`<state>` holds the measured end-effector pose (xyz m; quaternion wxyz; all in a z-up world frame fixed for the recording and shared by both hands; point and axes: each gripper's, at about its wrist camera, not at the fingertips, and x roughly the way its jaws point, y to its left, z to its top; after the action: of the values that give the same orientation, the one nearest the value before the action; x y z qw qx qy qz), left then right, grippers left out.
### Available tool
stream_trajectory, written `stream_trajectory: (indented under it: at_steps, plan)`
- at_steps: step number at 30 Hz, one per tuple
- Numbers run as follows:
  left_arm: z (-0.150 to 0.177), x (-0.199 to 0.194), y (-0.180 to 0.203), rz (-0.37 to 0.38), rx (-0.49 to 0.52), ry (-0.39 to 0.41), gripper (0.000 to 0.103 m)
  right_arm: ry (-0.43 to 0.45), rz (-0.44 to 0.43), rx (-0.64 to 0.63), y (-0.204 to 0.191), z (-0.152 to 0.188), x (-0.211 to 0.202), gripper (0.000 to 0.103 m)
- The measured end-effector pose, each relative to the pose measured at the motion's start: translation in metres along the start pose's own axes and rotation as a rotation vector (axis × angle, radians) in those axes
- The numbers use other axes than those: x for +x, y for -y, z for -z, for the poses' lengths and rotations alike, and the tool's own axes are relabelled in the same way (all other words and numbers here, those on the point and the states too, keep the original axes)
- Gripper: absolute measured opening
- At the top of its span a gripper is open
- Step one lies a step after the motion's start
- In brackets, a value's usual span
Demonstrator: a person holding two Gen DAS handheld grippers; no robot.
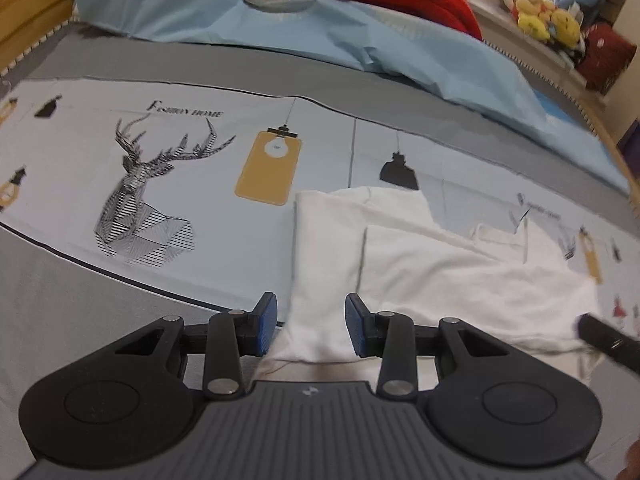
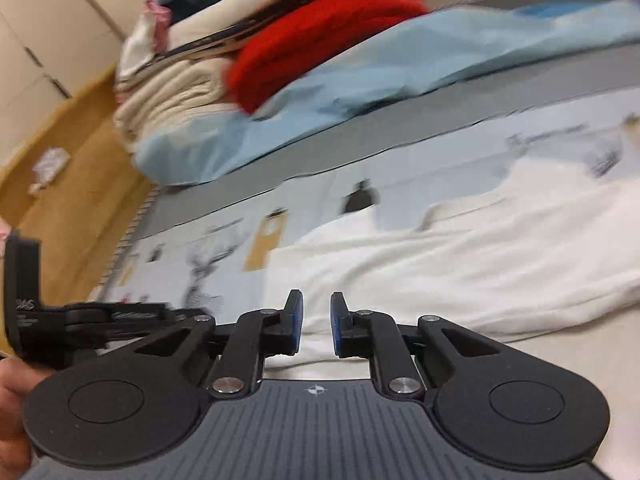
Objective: Fold small clothes
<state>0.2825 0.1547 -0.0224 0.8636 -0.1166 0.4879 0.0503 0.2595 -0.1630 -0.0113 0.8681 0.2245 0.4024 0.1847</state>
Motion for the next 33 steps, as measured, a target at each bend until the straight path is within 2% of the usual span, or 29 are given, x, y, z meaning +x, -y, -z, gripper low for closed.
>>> stream_trajectory:
  at_steps: [3,4,5,7,9,12,15,16,22,27,30,31,33]
  plan:
    - [0.003,0.007,0.000,0.068,-0.046,0.016,0.039,0.080,0.107,0.138,0.024,-0.020,-0.040,0.021]
    - [0.005,0.011,0.001,0.091,-0.057,0.020,0.033,0.128,0.127,0.176,0.036,-0.024,-0.054,0.023]
    - [0.007,0.019,0.002,0.105,-0.066,0.004,0.023,0.171,0.144,0.193,0.041,-0.022,-0.064,0.023]
    - [0.011,0.034,0.004,0.135,-0.083,0.001,0.021,0.264,0.216,0.207,0.060,-0.015,-0.084,0.026]
    - [0.014,0.050,0.006,0.136,-0.096,-0.013,0.021,0.281,0.338,0.255,0.083,-0.014,-0.089,0.029]
    - [0.017,0.071,0.012,0.150,-0.108,-0.023,0.021,0.269,0.330,0.342,0.111,-0.023,-0.089,0.029]
    - [0.017,0.089,0.020,0.140,-0.117,-0.048,0.025,0.276,0.321,0.345,0.128,-0.032,-0.094,0.029]
    - [0.018,0.093,0.023,0.132,-0.115,-0.049,0.030,0.280,0.324,0.348,0.131,-0.033,-0.096,0.029]
    - [0.023,0.104,0.039,0.042,-0.035,-0.050,0.032,0.265,0.344,0.450,0.158,-0.043,-0.084,0.029]
    - [0.020,0.103,0.033,0.008,-0.109,-0.037,0.032,0.247,0.341,0.474,0.158,-0.041,-0.084,0.029]
    - [0.019,0.103,0.033,0.006,-0.121,-0.037,0.032,0.238,0.340,0.459,0.154,-0.039,-0.083,0.029]
    - [0.019,0.102,0.035,0.006,-0.117,-0.037,0.032,0.235,0.343,0.457,0.153,-0.039,-0.083,0.029]
    - [0.020,0.102,0.037,0.022,-0.101,-0.042,0.018,0.231,0.347,0.459,0.152,-0.038,-0.083,0.029]
